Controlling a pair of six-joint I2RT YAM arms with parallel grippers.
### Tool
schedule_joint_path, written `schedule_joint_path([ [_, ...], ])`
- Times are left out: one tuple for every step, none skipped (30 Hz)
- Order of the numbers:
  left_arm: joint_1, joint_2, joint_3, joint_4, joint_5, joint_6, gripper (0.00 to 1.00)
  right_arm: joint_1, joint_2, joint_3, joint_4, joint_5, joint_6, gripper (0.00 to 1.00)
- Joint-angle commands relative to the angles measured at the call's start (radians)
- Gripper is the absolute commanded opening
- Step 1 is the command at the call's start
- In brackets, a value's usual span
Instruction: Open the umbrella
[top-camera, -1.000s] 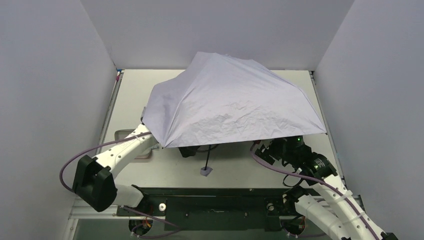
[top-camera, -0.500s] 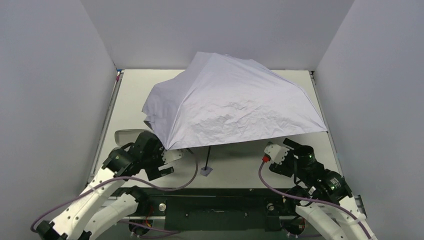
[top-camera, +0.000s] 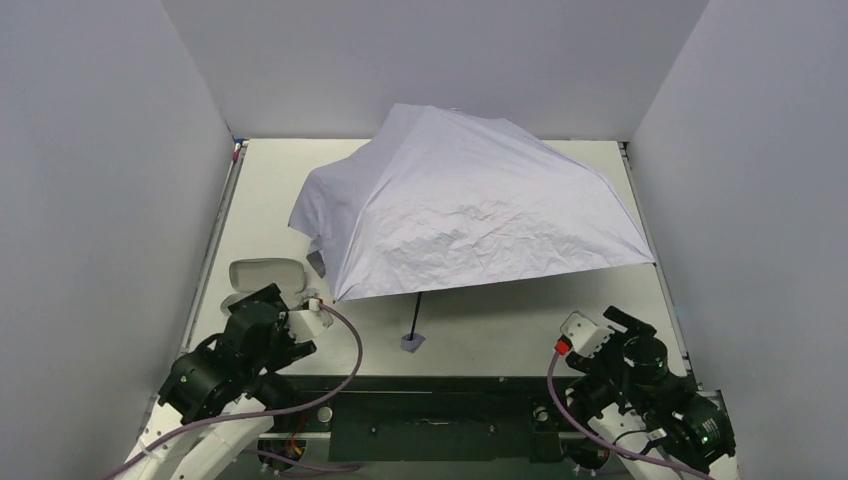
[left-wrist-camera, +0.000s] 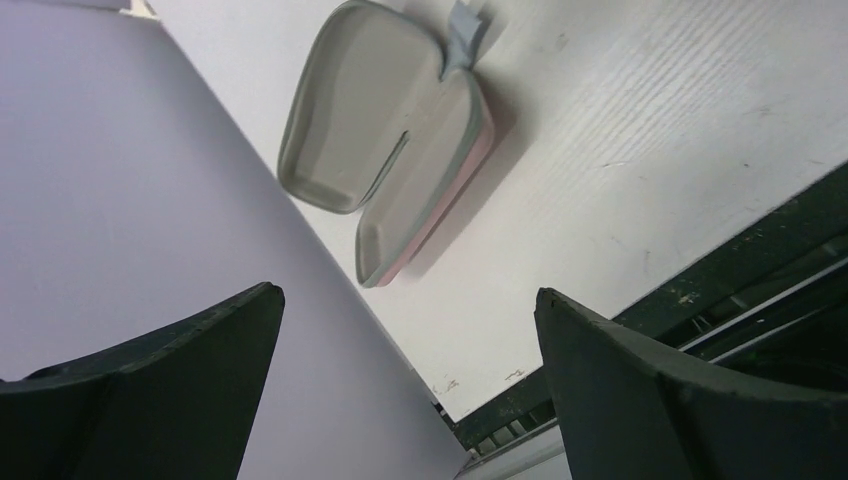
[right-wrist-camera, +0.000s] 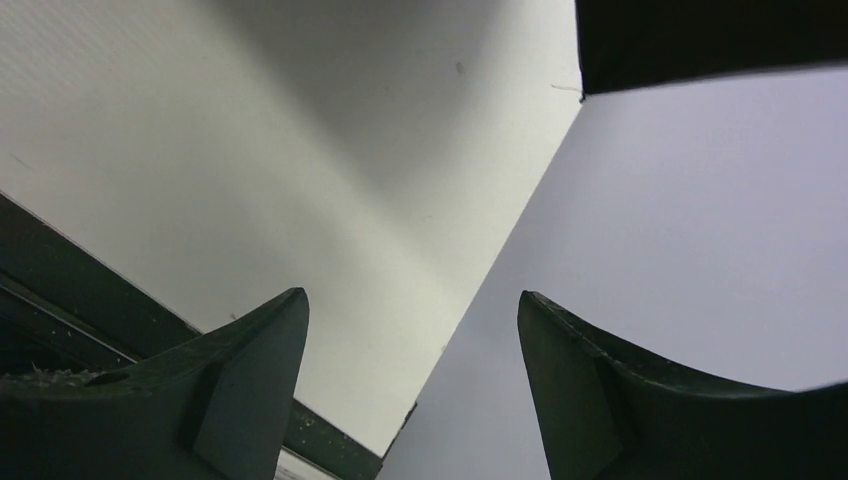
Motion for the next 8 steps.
schedule_joint_path([
  [-0.006,-0.051,0.003,0.019,-0.125,-0.044,0.97,-0.053,-0.056,0.037,-0.034,0.052,0.012,0.72],
  [-0.005,-0.058,0.003,0.024,-0.143,-0.057,0.97,-0.061,-0.066,0.034,-0.032,0.054,0.012,0.72],
  [-0.005,-0.06,0.001,0.038,-0.154,-0.065,0.97,-0.078,-0.085,0.033,-0.027,0.053,0.011,0.73],
  [-0.004,-0.061,0.003,0.043,-0.17,-0.079,0.97,-0.097,-0.093,0.032,-0.027,0.05,0.011,0.73],
  [-0.005,-0.062,0.004,0.054,-0.176,-0.085,0.97,-0.107,-0.103,0.032,-0.026,0.047,0.009,0.73],
  [-0.005,-0.062,0.007,0.058,-0.188,-0.095,0.97,-0.127,-0.105,0.035,-0.026,0.043,0.006,0.73],
  [-0.005,-0.061,0.009,0.068,-0.192,-0.097,0.97,-0.137,-0.107,0.036,-0.025,0.04,0.004,0.73],
  [-0.005,-0.061,0.008,0.073,-0.2,-0.099,0.97,-0.155,-0.107,0.038,-0.023,0.038,0.001,0.73],
])
